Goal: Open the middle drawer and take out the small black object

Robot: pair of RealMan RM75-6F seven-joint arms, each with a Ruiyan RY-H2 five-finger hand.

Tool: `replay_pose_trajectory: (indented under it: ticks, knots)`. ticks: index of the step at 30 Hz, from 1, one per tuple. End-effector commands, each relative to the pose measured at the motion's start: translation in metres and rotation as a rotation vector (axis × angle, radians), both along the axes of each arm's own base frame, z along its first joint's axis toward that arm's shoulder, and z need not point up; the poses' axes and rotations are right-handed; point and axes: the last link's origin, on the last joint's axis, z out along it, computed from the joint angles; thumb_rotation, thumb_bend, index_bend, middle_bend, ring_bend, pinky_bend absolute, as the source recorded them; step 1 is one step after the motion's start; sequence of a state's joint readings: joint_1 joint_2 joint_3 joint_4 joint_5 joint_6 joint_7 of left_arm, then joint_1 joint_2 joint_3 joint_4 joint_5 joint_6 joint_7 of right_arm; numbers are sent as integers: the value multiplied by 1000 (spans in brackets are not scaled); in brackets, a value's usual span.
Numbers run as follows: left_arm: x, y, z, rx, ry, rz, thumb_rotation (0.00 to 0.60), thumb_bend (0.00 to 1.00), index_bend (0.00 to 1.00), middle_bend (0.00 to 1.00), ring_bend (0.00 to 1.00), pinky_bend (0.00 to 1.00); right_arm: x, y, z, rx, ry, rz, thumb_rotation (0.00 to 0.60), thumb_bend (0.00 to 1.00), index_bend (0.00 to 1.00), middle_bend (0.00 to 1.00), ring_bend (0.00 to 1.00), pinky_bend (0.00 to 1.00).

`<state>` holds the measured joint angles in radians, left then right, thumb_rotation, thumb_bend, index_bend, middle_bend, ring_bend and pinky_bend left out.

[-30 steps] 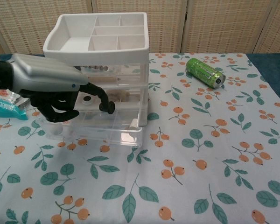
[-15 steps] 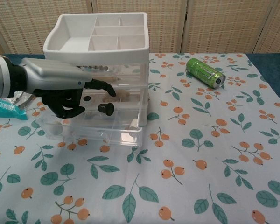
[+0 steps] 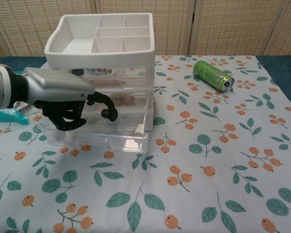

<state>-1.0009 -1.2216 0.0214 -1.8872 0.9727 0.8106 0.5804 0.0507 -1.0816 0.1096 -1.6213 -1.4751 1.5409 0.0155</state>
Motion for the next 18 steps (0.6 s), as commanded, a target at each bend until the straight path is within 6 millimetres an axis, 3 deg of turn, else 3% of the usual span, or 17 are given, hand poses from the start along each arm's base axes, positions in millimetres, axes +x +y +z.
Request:
replay_pose_trajectory:
  ticks: [1,9,18]
  knots:
    - [-1,-4,2,-2,-3,-6,600,588,186,991,1000,1000,0,0,0,-1,0,-1,600,289,119,79,42,71]
    - [0,-15,8,-16,1,-24,600,588,191,991,1000,1000,-1,-1,0,-1,0,-1,600,289,119,79,42,71]
    - [1,-7,8,24,-49,-24,600,587,156,990,1000,1000,-1,-1,0,-2,-2,-1,600,290,118,78,42,71]
